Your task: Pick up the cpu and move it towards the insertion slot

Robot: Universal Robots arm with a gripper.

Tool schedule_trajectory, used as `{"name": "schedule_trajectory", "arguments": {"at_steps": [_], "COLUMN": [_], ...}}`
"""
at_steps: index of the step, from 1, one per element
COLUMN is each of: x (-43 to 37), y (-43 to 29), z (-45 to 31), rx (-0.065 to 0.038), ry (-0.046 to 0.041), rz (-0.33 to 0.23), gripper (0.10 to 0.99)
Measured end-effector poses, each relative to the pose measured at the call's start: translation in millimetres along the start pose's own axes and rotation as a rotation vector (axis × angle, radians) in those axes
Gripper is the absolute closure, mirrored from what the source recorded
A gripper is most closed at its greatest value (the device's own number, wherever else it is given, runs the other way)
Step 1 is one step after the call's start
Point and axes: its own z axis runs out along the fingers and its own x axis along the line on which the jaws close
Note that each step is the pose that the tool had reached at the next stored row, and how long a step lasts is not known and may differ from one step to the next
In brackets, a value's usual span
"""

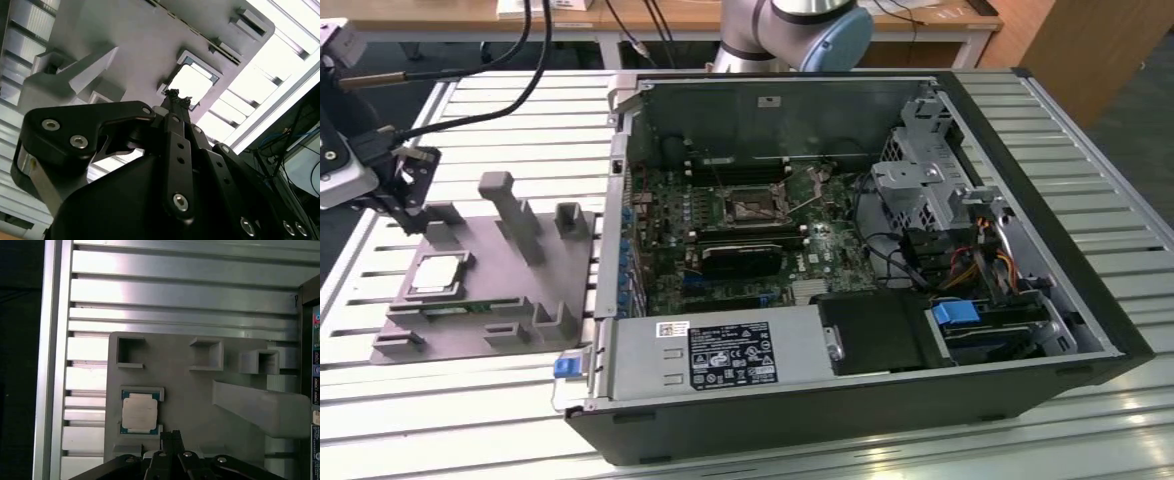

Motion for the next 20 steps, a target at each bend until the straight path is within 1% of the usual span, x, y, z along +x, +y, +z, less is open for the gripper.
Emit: {"name": "schedule_trajectory", "arguments": {"at_steps": [10,20], "x": [11.5,16.9], "y": [-0.5,-1.0], "z": [17.5,34.1], "rx": [0.0,0.0], "ry": [0.0,0.0], "rz": [0.0,0.0], "gripper": [0.984,0.984]}}
